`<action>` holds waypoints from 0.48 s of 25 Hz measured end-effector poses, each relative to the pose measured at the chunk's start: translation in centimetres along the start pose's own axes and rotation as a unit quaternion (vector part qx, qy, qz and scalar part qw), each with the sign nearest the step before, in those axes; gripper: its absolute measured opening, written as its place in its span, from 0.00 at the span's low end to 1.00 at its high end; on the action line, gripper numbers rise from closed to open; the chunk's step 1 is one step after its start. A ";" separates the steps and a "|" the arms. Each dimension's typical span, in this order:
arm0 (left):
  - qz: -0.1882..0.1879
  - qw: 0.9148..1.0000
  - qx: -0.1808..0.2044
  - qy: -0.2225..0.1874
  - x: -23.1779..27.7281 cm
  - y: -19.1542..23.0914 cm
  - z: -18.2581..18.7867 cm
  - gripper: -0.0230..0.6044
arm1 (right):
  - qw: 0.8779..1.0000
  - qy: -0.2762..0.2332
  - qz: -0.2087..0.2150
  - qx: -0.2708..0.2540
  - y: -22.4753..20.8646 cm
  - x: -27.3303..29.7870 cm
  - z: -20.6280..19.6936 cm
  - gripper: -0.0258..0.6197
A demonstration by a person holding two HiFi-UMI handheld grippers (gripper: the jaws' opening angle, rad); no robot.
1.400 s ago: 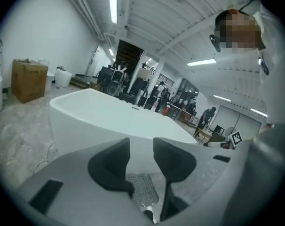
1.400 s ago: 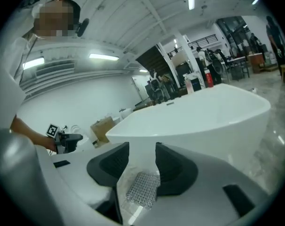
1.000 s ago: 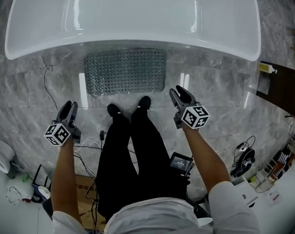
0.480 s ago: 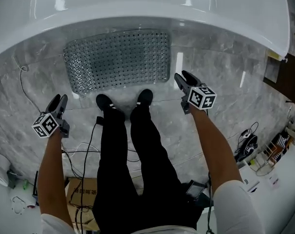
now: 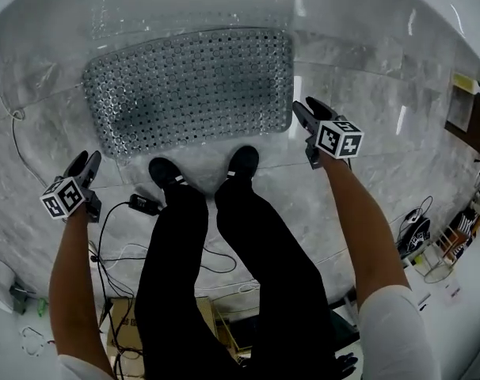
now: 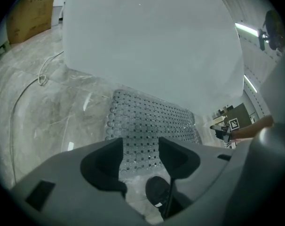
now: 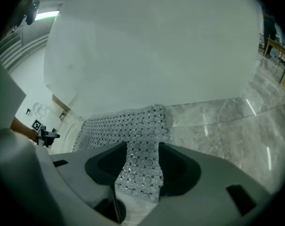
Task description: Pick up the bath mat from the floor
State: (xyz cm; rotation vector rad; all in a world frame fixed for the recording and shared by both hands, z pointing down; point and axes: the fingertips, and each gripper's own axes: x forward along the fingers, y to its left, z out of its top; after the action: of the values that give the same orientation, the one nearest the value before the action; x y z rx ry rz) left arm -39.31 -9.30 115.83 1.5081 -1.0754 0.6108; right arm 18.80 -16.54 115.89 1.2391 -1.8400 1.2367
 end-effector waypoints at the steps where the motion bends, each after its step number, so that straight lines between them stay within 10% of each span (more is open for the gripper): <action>1: 0.002 1.000 -0.003 -0.002 1.0 0.8 -0.4 0.41 | 1.000 0.002 -0.001 -0.003 -0.6 0.8 -0.6 0.39; 12: 0.032 0.999 0.029 0.017 8.9 8.5 -3.4 0.46 | 0.999 0.022 -0.032 -0.027 -6.9 6.9 -5.6 0.42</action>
State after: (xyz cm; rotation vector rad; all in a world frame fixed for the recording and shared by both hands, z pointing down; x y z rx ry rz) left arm -42.16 -8.27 128.22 1.5123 -1.0905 0.7148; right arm 22.38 -14.85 126.41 1.2236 -1.7766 1.1630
